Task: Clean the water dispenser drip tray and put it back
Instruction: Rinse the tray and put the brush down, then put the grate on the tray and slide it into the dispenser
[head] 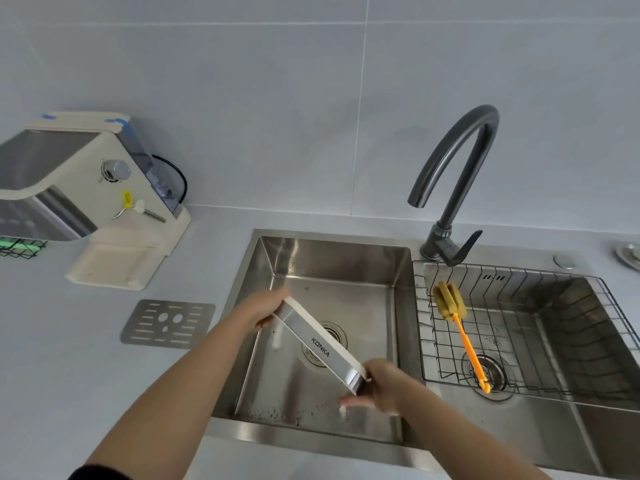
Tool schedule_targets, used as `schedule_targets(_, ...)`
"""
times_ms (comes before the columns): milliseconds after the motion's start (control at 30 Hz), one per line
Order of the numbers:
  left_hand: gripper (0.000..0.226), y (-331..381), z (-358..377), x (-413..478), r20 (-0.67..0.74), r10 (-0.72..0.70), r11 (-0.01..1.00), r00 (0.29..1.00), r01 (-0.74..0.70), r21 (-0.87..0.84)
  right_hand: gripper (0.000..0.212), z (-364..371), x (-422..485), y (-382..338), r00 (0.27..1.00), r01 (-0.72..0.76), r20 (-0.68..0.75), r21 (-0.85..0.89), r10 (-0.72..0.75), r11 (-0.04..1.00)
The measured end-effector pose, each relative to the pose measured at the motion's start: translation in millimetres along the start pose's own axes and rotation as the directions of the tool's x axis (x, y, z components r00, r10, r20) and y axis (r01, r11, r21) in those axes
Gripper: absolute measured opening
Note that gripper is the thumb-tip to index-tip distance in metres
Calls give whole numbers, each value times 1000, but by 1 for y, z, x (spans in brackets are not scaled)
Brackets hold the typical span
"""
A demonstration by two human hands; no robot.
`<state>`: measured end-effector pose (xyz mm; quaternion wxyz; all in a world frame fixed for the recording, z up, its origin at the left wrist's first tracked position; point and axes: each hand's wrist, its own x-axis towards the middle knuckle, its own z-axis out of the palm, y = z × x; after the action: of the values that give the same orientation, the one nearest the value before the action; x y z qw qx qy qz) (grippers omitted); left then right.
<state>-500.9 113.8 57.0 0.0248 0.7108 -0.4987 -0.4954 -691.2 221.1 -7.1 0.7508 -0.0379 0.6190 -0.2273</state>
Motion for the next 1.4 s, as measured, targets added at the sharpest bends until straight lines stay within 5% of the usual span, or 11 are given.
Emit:
schedule_targets(167, 13, -3, -22, -13, -4, 85, 956, 996, -83, -282, 26, 9, -23, -34, 949, 303, -70, -61, -307, 951)
schedule_targets(500, 37, -43, -74, -19, -120, 239, 817, 964, -266, -511, 32, 64, -60, -54, 721, 666, -36, -239, -692, 707)
schedule_targets(667, 39, -73, -116, -9, -116, 265, 800, 957, -286, -528, 43, 113, -50, -46, 647, 691, -82, -358, -758, 628)
schedule_targets(1067, 42, -188, -243, 29, -19, 339, 858, 941, -317, -403, 38, 287, 1, 0, 621, 635, -199, -439, -758, 635)
schedule_targets(1400, 43, -273, -253, 22, 75, 281, 917, 957, -244, -315, 33, 332, 25, 69, 699, 401, -280, -608, -658, 685)
